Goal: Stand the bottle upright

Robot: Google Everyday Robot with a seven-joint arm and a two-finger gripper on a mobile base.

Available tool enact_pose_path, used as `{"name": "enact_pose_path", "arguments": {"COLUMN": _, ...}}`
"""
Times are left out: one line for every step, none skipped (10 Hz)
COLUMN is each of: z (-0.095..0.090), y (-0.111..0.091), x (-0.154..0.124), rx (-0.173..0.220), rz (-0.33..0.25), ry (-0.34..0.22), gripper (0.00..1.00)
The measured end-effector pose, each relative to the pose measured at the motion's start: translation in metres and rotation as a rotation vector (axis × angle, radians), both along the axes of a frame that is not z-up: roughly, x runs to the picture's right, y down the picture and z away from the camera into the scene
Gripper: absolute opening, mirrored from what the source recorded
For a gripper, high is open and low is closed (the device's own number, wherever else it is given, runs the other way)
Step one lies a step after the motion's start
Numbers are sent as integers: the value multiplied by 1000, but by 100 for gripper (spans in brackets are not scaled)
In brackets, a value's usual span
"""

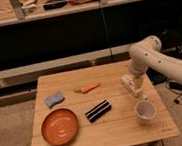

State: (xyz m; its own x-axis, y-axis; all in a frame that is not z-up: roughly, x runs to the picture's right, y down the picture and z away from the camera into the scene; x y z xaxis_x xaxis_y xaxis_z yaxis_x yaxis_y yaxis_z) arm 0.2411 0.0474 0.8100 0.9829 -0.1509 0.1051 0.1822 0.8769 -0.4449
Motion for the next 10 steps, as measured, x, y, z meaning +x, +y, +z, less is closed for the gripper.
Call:
{"name": "enact_pose_path", "arguments": {"z": 3, "y": -1, "x": -1, "rx": -3, "rz": 0, "ry": -5, "gripper": 80}}
{"name": "enact_pose_path", "arguments": {"z": 5, "y": -1, "x": -2, "rx": -6, "rz": -1, "ry": -10, "gripper": 80}}
{"name": "enact_pose_path", "arguments": {"z": 8, "y": -2, "x": -3, "rx": -9, "rz": -6, "ry": -15, "gripper": 80}}
{"name": "enact_pose_path", "arguments": {"z": 10, "y": -2, "x": -3, "rx": -11, "rz": -8, "ry": -19, "gripper": 80}}
{"name": "enact_pose_path", "arguments": {"z": 13, "y": -2, "x": -4, "rx": -16, "rz": -11, "ry": -25, "gripper": 80}}
{"name": "enact_pose_path", "arguments": {"z": 17, "y": -3, "x": -5, "rx": -21, "rz": -12, "ry": -33, "gripper": 80}}
{"name": "enact_pose_path", "arguments": {"z": 21, "y": -4, "x": -5, "rx": -27, "rz": -9, "ry": -39, "gripper": 80}}
{"name": "enact_pose_path", "arguments": {"z": 25, "y": -5, "x": -7, "rx": -32, "rz": -8, "ry": -47, "gripper": 80}}
{"name": "enact_pose_path", "arguments": {"z": 29, "y": -5, "x": -9, "rx": -40, "rz": -9, "ry": -56, "gripper": 80}}
{"name": "enact_pose_path", "arguments": {"z": 33, "y": -6, "x": -10, "rx": -45, "rz": -8, "ry": -62, "gripper": 80}}
